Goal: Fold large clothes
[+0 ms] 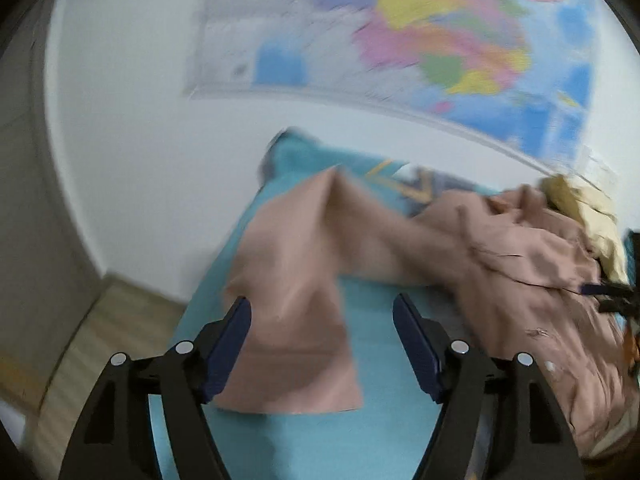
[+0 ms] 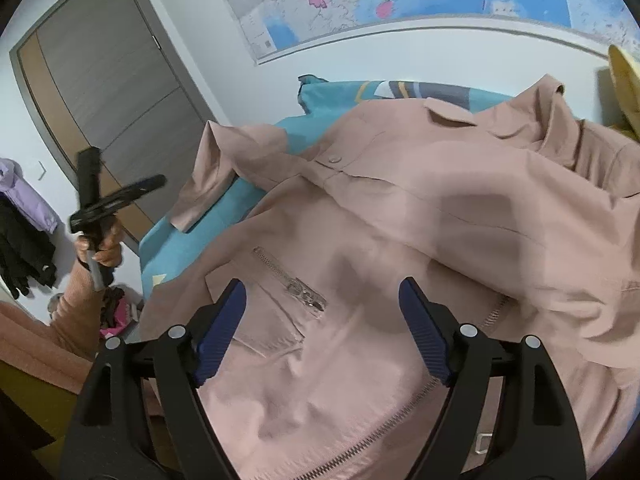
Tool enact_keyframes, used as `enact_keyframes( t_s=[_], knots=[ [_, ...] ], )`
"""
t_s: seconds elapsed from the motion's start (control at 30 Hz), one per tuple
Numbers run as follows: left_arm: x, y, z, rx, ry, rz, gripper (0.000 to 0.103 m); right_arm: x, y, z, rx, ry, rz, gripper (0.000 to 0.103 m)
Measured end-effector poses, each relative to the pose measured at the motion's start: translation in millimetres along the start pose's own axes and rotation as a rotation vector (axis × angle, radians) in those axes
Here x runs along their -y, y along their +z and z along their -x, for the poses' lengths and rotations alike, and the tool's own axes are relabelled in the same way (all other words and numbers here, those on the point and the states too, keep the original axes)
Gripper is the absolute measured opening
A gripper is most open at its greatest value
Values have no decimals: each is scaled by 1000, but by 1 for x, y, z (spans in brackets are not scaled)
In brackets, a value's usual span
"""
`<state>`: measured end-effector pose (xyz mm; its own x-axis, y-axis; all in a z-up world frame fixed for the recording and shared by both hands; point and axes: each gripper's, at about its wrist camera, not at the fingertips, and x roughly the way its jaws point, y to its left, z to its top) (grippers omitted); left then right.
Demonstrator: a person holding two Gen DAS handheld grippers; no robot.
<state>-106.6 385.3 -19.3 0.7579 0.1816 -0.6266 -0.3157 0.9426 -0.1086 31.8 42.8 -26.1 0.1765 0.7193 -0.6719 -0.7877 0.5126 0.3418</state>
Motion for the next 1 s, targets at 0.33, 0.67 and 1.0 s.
enact_keyframes(
  t_s=[0.33,0.67,1.0],
  knots=[
    [7,29,-106,-210,242,-173,0,-7,-8,-1,-15,-27,7,80],
    [131,104,3,213,97,-464,1,21,-15,29,64,-48,-79,80],
    [277,100,-40,29,-276,-607,21,32,-21,49,117,-36,-125,80]
  ],
)
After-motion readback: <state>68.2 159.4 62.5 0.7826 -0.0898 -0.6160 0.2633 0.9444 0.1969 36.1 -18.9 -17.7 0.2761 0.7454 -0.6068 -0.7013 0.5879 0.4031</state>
